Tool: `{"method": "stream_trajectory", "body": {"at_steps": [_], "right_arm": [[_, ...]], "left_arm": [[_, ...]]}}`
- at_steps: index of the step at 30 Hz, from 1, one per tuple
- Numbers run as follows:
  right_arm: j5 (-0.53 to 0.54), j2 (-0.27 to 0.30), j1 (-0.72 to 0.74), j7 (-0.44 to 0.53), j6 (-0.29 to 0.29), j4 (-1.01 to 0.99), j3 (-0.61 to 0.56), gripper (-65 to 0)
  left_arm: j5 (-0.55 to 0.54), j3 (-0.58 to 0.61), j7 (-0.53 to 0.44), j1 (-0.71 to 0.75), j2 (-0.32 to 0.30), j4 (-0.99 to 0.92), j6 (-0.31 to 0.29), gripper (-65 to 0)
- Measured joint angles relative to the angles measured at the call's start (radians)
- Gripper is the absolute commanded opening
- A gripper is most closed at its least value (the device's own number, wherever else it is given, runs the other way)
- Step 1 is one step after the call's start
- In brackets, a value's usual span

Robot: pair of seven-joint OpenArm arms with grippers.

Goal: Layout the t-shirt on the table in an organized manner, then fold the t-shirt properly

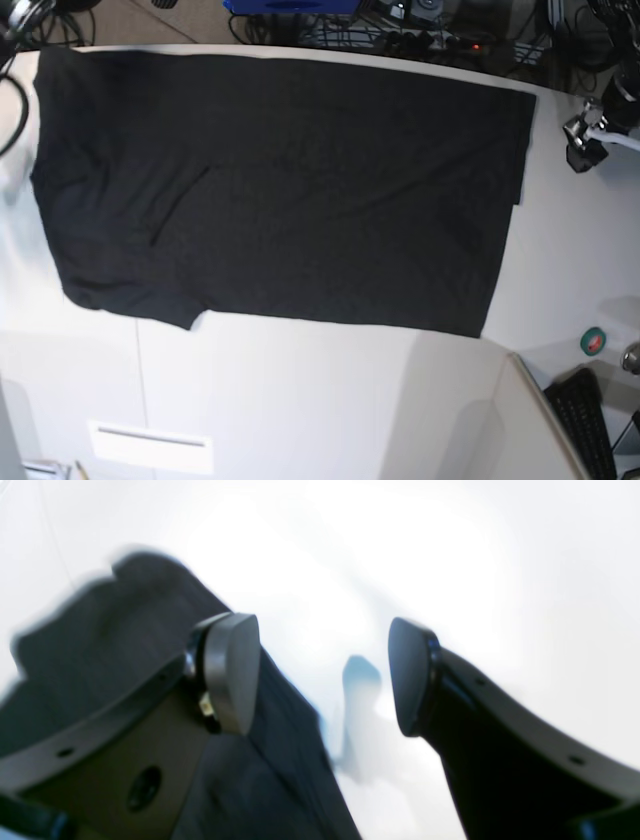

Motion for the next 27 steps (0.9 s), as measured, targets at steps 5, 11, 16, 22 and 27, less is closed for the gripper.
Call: {"method": "stream_trajectory", "body": {"at_steps": [5,11,16,22,27], "right_arm": [[0.000,0.106,0.254,0.338,-0.003,-0.529,-0.320,-26.1],[-0.011,0.082,0.341,0.559,-0.009,-0.835,-0.543,-20.0],[-0.011,0.054,0.333,0.584,-0.016,-0.813,-0.564,-20.0],[-0.014,0.020,0.260,0.540,0.048,-0.662,-0.564,-20.3],[-0.014,0.013,0.262,0.484,0.063,-0.636,-0.564,-20.3]], "left_arm": [[-0.002,-0.001,-0.003,0.004,0.003,-0.002,-0.001,-8.9],[0.011,-0.003,-0.003,0.011,0.001,-0.005,0.000,-8.9],[0.011,-0.003,-0.003,0.010,0.002,-0.005,0.000,-8.9],[0.010,-0.003,-0.003,0.006,0.002,-0.005,-0.001,-8.9],[0.010,-0.003,-0.003,0.006,0.001,-0.005,0.002,-8.9]]}}
